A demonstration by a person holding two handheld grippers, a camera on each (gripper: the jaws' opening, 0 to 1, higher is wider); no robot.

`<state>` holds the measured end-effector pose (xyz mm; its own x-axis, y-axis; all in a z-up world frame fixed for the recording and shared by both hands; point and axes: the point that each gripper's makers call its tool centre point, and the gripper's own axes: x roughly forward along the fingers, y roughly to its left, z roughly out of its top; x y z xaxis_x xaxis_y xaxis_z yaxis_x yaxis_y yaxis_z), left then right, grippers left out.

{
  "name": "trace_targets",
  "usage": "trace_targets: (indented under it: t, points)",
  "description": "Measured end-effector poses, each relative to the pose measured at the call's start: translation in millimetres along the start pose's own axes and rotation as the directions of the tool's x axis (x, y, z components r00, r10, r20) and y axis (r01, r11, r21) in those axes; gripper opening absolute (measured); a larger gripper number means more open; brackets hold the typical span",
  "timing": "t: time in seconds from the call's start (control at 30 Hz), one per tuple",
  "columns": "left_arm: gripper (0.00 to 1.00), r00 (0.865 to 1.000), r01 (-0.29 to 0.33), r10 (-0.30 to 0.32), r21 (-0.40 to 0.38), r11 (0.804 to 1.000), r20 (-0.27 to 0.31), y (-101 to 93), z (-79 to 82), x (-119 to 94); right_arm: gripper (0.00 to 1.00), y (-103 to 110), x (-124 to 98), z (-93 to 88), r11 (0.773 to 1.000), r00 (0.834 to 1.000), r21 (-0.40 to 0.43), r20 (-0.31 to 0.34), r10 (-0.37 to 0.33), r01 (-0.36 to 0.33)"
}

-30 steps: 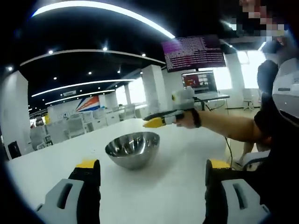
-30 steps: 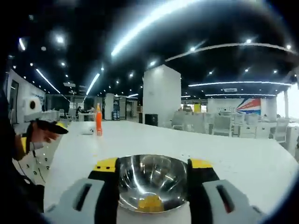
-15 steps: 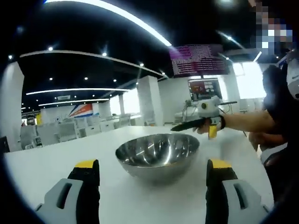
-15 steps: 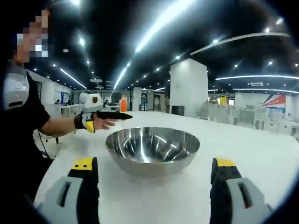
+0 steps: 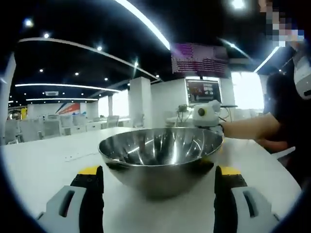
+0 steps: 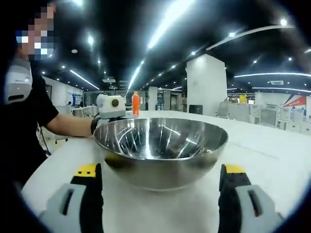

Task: Pick up the QQ candy scattered on the table and place it into the stainless steel bowl on the table

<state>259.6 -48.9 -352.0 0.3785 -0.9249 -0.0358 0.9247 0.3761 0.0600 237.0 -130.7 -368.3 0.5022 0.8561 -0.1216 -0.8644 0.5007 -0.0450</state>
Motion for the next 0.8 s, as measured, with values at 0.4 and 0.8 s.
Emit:
trace_targets:
  t: [0.4,0.8]
  points:
    - [0.95,1.000,0.004,-0.004,0.006,1.000,0.012,-3.8,0.1,4.3,0.96,-4.7,6.4,5.2,1.000,1.000,0.001,0.030,0.005,-0.005]
    - [0.94,1.000,0.011,-0.011,0.000,1.000,0.017,-9.3,4.4,1.2,0.94,-2.0,3.2,3.3,0.999,1.000,0.034,0.026,0.000,-0.001]
